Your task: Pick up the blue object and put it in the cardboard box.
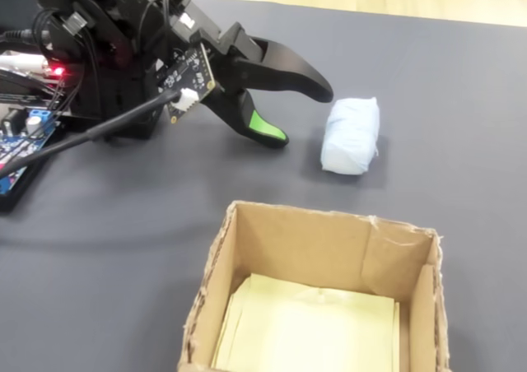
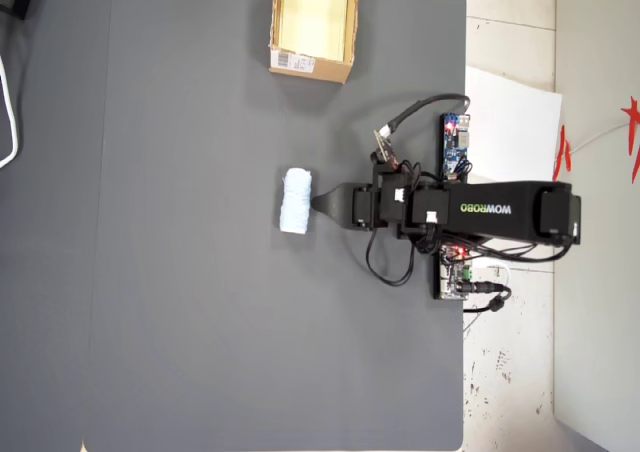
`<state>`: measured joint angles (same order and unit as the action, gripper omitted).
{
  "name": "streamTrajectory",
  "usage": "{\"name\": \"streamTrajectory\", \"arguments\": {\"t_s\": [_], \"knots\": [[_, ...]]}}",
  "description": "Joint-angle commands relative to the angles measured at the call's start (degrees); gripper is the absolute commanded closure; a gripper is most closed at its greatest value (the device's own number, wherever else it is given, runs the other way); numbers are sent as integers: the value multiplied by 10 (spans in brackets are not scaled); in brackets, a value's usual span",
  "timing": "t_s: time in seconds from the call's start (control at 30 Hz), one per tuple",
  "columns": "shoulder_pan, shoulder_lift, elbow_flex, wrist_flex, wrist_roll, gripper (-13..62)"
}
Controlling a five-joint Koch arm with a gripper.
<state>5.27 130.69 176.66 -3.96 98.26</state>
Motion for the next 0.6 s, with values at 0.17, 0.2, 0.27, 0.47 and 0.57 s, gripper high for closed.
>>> {"name": "streamTrajectory", "arguments": {"t_s": [0.17, 0.2, 0.27, 0.47, 0.57], "knots": [[0, 50, 20, 49, 20, 155], [0, 50, 20, 49, 20, 155], [0, 50, 20, 52, 20, 155], [0, 50, 20, 54, 19, 156], [0, 50, 20, 53, 20, 157]]}}
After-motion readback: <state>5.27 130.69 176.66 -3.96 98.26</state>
